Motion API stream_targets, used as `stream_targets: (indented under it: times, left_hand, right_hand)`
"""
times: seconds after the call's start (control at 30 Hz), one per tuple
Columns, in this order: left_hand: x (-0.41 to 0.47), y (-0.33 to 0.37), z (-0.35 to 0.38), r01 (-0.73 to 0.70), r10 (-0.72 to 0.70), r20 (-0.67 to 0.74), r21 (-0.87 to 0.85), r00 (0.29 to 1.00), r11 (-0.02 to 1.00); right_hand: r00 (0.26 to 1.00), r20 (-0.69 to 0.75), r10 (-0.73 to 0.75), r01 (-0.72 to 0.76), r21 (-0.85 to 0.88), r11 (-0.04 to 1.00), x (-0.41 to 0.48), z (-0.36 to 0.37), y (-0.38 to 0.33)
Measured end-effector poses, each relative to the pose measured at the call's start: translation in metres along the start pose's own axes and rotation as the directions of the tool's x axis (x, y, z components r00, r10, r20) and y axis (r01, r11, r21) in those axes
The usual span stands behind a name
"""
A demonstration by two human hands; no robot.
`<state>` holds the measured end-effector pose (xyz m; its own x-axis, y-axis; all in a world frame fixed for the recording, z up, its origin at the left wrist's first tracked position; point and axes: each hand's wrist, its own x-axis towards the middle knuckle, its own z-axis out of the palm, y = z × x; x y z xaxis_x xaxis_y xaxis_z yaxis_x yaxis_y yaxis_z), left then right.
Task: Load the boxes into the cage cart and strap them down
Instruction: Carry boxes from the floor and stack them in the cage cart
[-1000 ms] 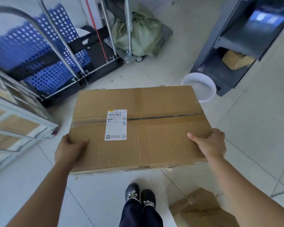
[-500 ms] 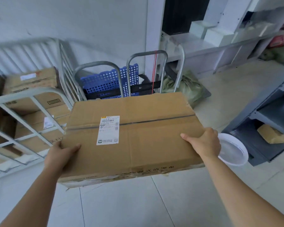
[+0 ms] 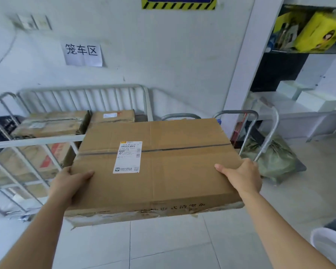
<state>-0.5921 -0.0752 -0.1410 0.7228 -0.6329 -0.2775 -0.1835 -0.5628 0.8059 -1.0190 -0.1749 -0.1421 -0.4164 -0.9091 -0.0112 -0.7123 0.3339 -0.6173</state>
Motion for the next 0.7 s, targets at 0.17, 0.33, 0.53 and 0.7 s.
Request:
stream_targets:
  times: [0.17,0.33,0.53,0.7]
  left_hand:
    - [0.045,-0.01,-0.072,-0.002,0.002,-0.064,-0.01,0.998,1.0]
    - [0.081,-0.014,-0.127,0.0,-0.003,-0.122,-0.02,0.993,1.0]
    - [0.131,-0.008,-0.17,-0.023,0.017,-0.201,-0.028,0.979,0.999]
    - [0.181,0.017,-0.191,-0.033,0.015,-0.252,-0.065,0.968,0.997]
  right_hand:
    - [0.998,0.013,-0.066,0.066,0.01,0.998,-0.023,0.038,-0.076]
    - [0.99,0.038,-0.134,0.134,0.018,0.991,-0.037,0.074,-0.146]
    - [0.976,0.063,-0.209,0.207,0.042,0.977,-0.03,0.11,-0.224]
    - [0.961,0.086,-0.265,0.255,0.104,0.961,-0.009,0.147,-0.284]
